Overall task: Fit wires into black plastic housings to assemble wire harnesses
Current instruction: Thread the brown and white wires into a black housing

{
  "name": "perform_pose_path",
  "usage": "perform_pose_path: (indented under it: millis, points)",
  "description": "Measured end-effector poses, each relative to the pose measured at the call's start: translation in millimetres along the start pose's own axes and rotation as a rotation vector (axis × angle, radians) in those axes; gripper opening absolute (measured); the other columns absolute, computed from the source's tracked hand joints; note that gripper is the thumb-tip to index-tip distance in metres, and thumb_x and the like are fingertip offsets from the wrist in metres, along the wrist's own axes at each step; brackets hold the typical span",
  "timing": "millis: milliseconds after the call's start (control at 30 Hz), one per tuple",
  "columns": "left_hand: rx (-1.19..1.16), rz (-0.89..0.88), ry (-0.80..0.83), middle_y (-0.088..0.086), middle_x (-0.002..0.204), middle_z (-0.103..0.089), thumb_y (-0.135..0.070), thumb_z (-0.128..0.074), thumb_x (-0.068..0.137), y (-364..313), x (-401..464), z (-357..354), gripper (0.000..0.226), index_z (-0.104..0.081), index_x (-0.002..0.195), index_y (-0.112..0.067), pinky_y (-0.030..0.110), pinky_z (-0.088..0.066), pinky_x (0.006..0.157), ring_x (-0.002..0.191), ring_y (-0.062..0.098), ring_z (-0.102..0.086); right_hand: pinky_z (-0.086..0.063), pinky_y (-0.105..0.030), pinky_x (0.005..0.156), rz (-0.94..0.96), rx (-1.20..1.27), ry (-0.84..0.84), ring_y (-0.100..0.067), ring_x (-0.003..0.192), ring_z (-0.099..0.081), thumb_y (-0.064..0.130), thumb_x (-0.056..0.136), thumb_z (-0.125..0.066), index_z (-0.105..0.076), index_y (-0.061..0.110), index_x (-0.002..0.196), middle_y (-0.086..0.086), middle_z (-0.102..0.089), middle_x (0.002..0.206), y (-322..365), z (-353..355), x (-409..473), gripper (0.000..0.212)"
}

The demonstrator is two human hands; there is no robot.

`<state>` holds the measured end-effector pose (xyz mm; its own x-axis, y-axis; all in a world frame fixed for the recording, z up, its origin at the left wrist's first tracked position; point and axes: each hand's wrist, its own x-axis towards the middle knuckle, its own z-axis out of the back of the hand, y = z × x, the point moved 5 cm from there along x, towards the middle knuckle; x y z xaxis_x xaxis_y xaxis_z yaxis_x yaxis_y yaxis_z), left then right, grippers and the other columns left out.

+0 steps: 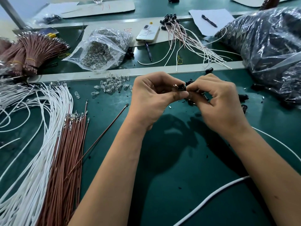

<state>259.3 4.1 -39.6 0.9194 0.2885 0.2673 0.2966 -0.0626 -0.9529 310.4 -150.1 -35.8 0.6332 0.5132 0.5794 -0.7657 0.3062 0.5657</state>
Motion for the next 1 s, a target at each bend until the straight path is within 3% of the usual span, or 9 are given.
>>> perform_pose_path:
  millis: [233, 333, 467, 567, 633, 833, 1000]
  points:
    - [-0.05, 0.131, -0.079, 0.002, 0.066, -0.062, 0.005, -0.08, 0.079, 6, 2, 2, 0.019, -0.073, 0.094, -0.006, 0.024, -0.053, 0.068, 0.063, 0.014, -0.058, -0.045, -0.026, 0.083, -0.011, -0.136, -0.106, -0.023, 0.089, -0.06, 0.015, 0.095, -0.074, -0.077, 0.007, 0.098, -0.001, -0.071, 0.09, 5, 6, -1, 0.008]
    - [-0.076, 0.185, -0.185, 0.005, 0.067, -0.066, -0.004, -0.082, 0.079, 8, 1, 9, 0.012, -0.071, 0.081, -0.01, 0.022, -0.051, 0.062, 0.057, 0.014, -0.056, -0.045, -0.027, 0.082, 0.036, -0.174, -0.126, -0.023, 0.089, -0.058, 0.019, 0.095, -0.075, -0.073, 0.006, 0.095, -0.002, -0.069, 0.091, 12, 4, -2, 0.013]
    - [-0.042, 0.204, -0.169, 0.007, 0.073, -0.069, -0.009, -0.085, 0.076, 9, -1, 3, 0.025, -0.063, 0.067, -0.017, 0.023, -0.045, 0.059, 0.058, 0.012, -0.054, -0.044, -0.03, 0.075, 0.053, -0.16, -0.088, -0.023, 0.079, -0.057, 0.02, 0.094, -0.079, -0.073, 0.005, 0.091, -0.002, -0.067, 0.084, 16, -5, -3, 0.016]
    - [-0.035, 0.173, -0.145, 0.013, 0.074, -0.062, -0.008, -0.087, 0.073, 8, -2, -5, 0.033, -0.057, 0.065, -0.018, 0.026, -0.041, 0.06, 0.063, 0.017, -0.05, -0.04, -0.026, 0.067, 0.017, -0.094, -0.097, -0.018, 0.069, -0.053, 0.02, 0.094, -0.079, -0.074, 0.005, 0.086, 0.002, -0.06, 0.074, 12, -4, -3, 0.018]
    - [-0.019, 0.149, -0.111, 0.007, 0.076, -0.064, -0.005, -0.086, 0.074, 5, -1, -5, 0.028, -0.06, 0.071, -0.014, 0.026, -0.046, 0.065, 0.069, 0.016, -0.054, -0.04, -0.023, 0.064, -0.022, -0.002, -0.101, -0.012, 0.065, -0.053, 0.022, 0.095, -0.077, -0.076, 0.008, 0.086, 0.005, -0.061, 0.071, 9, -2, -3, 0.017]
    - [-0.111, 0.132, -0.014, 0.002, 0.089, -0.074, 0.009, -0.076, 0.079, 4, 1, 0, 0.019, -0.07, 0.094, 0.0, 0.026, -0.055, 0.078, 0.084, 0.016, -0.065, -0.054, -0.025, 0.069, -0.145, 0.196, -0.134, -0.008, 0.072, -0.068, 0.017, 0.095, -0.077, -0.08, 0.012, 0.095, 0.006, -0.077, 0.085, 1, -2, -6, 0.006]
    - [-0.052, -0.004, -0.016, 0.003, 0.087, -0.076, 0.012, -0.079, 0.074, -4, 1, 0, 0.031, -0.076, 0.077, -0.019, 0.031, -0.057, 0.078, 0.079, 0.015, -0.068, -0.053, -0.033, 0.072, -0.078, 0.097, -0.117, -0.02, 0.078, -0.066, 0.015, 0.094, -0.077, -0.081, 0.011, 0.094, -0.001, -0.073, 0.084, 2, 0, -3, 0.006]
